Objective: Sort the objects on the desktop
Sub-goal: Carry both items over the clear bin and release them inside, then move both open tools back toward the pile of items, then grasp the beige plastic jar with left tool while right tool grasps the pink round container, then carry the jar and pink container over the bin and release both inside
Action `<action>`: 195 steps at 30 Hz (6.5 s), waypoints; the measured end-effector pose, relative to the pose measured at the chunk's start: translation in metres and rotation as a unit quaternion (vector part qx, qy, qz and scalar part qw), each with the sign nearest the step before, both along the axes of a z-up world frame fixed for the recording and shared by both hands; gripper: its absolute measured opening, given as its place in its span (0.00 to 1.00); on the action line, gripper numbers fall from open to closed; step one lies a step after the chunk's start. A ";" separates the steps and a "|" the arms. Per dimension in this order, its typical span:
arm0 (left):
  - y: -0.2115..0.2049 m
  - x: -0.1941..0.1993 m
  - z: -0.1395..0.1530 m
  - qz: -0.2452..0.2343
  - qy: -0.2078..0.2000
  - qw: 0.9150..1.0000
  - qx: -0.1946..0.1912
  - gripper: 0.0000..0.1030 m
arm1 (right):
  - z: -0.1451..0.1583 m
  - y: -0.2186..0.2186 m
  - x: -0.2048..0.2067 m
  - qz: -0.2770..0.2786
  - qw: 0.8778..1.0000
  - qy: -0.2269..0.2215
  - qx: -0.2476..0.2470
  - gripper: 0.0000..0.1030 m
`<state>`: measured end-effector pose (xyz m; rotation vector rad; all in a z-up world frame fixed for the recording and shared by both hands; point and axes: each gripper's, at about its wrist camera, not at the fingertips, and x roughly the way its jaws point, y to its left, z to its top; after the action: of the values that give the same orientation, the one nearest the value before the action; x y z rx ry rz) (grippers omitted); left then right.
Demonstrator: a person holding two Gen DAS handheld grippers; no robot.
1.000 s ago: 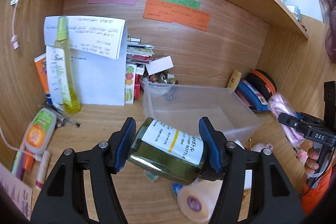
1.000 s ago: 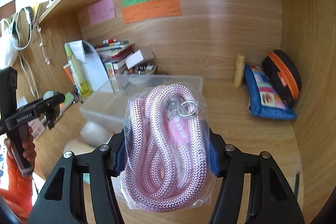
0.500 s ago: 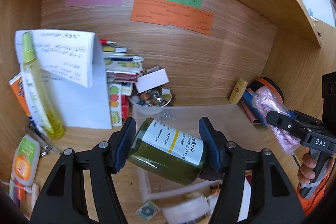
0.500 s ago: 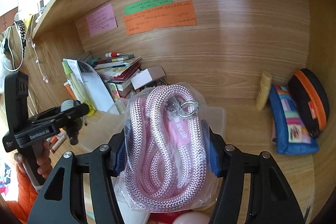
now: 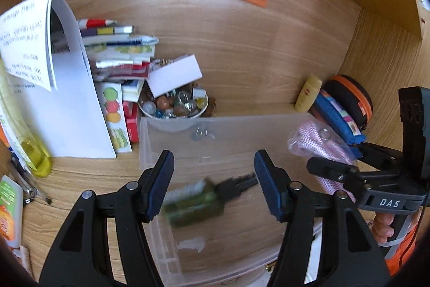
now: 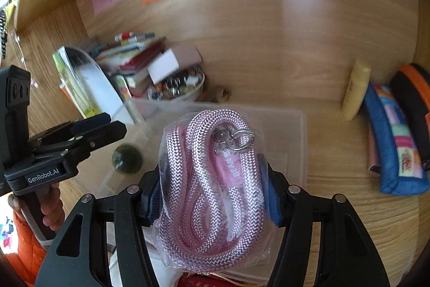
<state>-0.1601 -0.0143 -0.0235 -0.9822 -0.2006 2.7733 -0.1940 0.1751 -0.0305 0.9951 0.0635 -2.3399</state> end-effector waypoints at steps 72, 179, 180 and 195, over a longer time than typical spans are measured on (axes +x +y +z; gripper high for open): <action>-0.004 0.129 -0.007 0.030 -0.011 0.999 -0.023 0.96 | -0.005 0.089 0.109 -0.096 0.989 0.063 0.091 0.87; -0.032 0.089 0.034 0.055 0.056 0.996 0.043 0.86 | 0.031 0.038 0.088 -0.013 0.997 0.073 -0.003 0.58; -0.031 0.087 0.034 0.054 0.055 0.996 0.044 0.86 | 0.031 0.036 0.086 -0.012 0.997 0.073 -0.003 0.58; -0.015 0.038 0.024 0.018 0.028 0.999 0.033 0.86 | 0.037 0.014 0.054 0.003 0.997 0.078 0.014 0.58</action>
<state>-0.1218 -0.0295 0.0000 -0.8915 -0.3026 2.8043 -0.1399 0.1893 0.0062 0.8230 0.1594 -2.4136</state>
